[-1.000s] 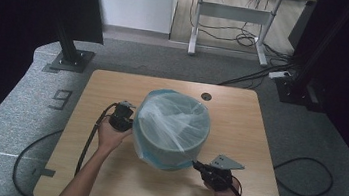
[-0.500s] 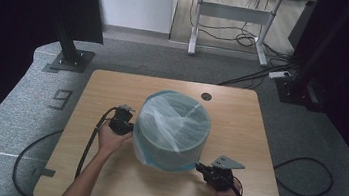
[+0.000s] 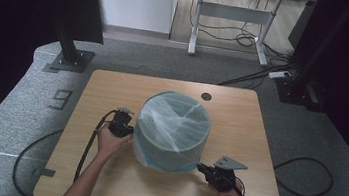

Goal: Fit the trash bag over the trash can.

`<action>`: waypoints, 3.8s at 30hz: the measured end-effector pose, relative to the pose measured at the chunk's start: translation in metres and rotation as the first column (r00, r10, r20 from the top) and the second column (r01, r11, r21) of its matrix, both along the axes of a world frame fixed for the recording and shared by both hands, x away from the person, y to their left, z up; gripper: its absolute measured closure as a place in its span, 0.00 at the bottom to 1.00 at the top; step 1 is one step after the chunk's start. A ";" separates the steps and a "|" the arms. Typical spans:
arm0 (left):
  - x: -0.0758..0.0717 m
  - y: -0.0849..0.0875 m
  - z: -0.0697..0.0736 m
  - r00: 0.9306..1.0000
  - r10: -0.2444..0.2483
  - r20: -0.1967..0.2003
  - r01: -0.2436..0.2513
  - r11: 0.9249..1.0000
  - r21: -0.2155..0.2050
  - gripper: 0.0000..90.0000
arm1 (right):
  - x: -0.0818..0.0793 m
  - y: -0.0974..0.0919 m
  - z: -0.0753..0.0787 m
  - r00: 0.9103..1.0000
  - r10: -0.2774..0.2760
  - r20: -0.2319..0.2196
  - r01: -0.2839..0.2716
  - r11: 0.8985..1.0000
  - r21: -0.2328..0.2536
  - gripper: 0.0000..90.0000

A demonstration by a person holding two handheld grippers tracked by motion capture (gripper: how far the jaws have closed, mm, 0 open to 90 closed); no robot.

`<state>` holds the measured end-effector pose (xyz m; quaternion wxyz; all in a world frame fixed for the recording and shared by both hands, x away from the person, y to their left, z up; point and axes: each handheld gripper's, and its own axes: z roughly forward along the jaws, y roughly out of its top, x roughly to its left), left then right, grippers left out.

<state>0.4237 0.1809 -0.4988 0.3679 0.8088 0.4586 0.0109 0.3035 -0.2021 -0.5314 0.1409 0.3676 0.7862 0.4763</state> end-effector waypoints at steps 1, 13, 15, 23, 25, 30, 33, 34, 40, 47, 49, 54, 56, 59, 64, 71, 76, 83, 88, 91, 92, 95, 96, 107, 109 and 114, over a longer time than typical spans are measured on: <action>0.000 0.000 0.000 1.000 0.000 -0.001 0.000 1.000 -0.001 1.00 | 0.000 -0.001 0.000 1.000 0.001 -0.001 -0.001 1.000 0.000 0.98; 0.000 0.003 -0.006 1.000 0.001 -0.029 -0.001 1.000 0.003 1.00 | -0.006 -0.001 0.008 1.000 0.010 0.029 -0.011 1.000 0.022 0.98; 0.000 0.001 -0.008 0.999 -0.004 -0.034 0.004 1.000 0.003 1.00 | -0.008 0.000 0.012 0.999 0.015 0.046 -0.016 1.000 0.015 0.98; -0.002 0.002 -0.009 0.999 0.000 -0.034 0.000 1.000 0.001 0.98 | -0.008 -0.008 0.014 0.998 -0.020 0.064 0.019 0.999 0.028 0.98; -0.002 0.004 -0.008 1.000 0.006 -0.031 -0.006 1.000 -0.004 0.97 | -0.008 -0.009 0.015 0.996 -0.029 0.080 0.026 0.999 0.039 0.97; -0.003 0.010 -0.002 0.999 0.032 -0.002 -0.032 0.999 -0.029 0.89 | -0.010 -0.012 0.021 0.991 -0.054 0.120 0.044 0.995 0.086 0.93; -0.006 0.016 0.004 0.997 0.056 0.054 -0.054 0.998 -0.032 0.76 | -0.011 -0.014 0.022 0.990 -0.061 0.131 0.047 0.994 0.101 0.88; -0.007 0.020 0.007 0.995 0.070 0.069 -0.066 0.996 -0.052 0.69 | -0.011 -0.015 0.022 0.989 -0.066 0.135 0.053 0.994 0.100 0.83; -0.015 0.043 0.013 0.994 0.065 0.092 -0.058 0.995 -0.076 0.44 | -0.011 -0.018 0.020 0.984 -0.111 0.136 0.098 0.990 0.100 0.63; -0.034 0.073 0.027 0.986 0.090 0.137 -0.070 0.987 -0.148 0.40 | -0.010 -0.022 0.018 0.987 -0.111 0.116 0.097 0.988 0.123 0.55; -0.040 0.077 0.033 0.985 0.073 0.154 -0.048 0.986 -0.162 0.40 | -0.011 -0.024 0.019 0.985 -0.127 0.113 0.112 0.985 0.131 0.47; -0.053 0.077 0.053 0.980 0.014 0.198 0.015 0.989 -0.145 0.41 | -0.016 -0.027 0.020 0.988 -0.136 0.074 0.126 0.984 0.130 0.32; -0.058 0.075 0.063 0.976 -0.007 0.217 0.037 0.990 -0.137 0.41 | -0.021 -0.028 0.019 0.989 -0.127 0.073 0.118 0.986 0.121 0.30; -0.065 0.071 0.082 0.964 -0.043 0.262 0.073 0.991 -0.109 0.41 | -0.028 -0.031 0.019 0.989 -0.127 0.077 0.118 0.987 0.109 0.29; -0.071 0.063 0.104 0.948 -0.088 0.307 0.124 0.987 -0.101 0.40 | -0.031 -0.043 0.019 0.985 -0.153 0.074 0.142 0.981 0.132 0.29; -0.068 0.048 0.121 0.949 -0.103 0.298 0.132 0.988 -0.082 0.39 | -0.033 -0.060 0.011 0.982 -0.189 0.026 0.184 0.973 0.141 0.30; -0.065 0.040 0.134 0.947 -0.111 0.302 0.148 0.984 -0.101 0.37 | -0.035 -0.067 0.011 0.978 -0.209 0.010 0.205 0.969 0.140 0.31; -0.061 0.023 0.144 0.940 -0.142 0.309 0.179 0.979 -0.095 0.36 | -0.035 -0.072 0.008 0.976 -0.217 -0.001 0.215 0.967 0.134 0.32; -0.057 0.005 0.157 0.934 -0.173 0.313 0.205 0.976 -0.070 0.36 | -0.035 -0.070 0.008 0.978 -0.210 0.000 0.209 0.970 0.126 0.32; -0.053 -0.003 0.161 0.933 -0.183 0.310 0.212 0.975 -0.063 0.36 | -0.036 -0.070 0.008 0.978 -0.208 -0.002 0.207 0.971 0.123 0.32; -0.051 -0.006 0.162 0.933 -0.188 0.308 0.215 0.975 -0.058 0.36 | -0.036 -0.070 0.008 0.978 -0.208 -0.002 0.207 0.971 0.122 0.32; -0.044 -0.016 0.164 0.932 -0.206 0.298 0.230 0.972 -0.047 0.36 | -0.036 -0.071 0.008 0.978 -0.210 -0.001 0.208 0.970 0.123 0.32; -0.042 -0.019 0.164 0.932 -0.212 0.295 0.235 0.971 -0.045 0.36 | -0.036 -0.071 0.008 0.978 -0.210 -0.002 0.208 0.970 0.123 0.33; -0.013 -0.063 0.172 0.922 -0.289 0.258 0.300 0.954 -0.001 0.36 | -0.036 -0.068 0.005 0.979 -0.203 -0.007 0.202 0.973 0.110 0.33; -0.008 -0.071 0.174 0.919 -0.301 0.253 0.311 0.950 -0.001 0.36 | -0.037 -0.069 0.005 0.979 -0.206 -0.006 0.205 0.972 0.112 0.33; 0.005 -0.092 0.173 0.918 -0.325 0.227 0.329 0.944 0.018 0.37 | -0.038 -0.073 0.006 0.976 -0.218 -0.004 0.217 0.969 0.118 0.33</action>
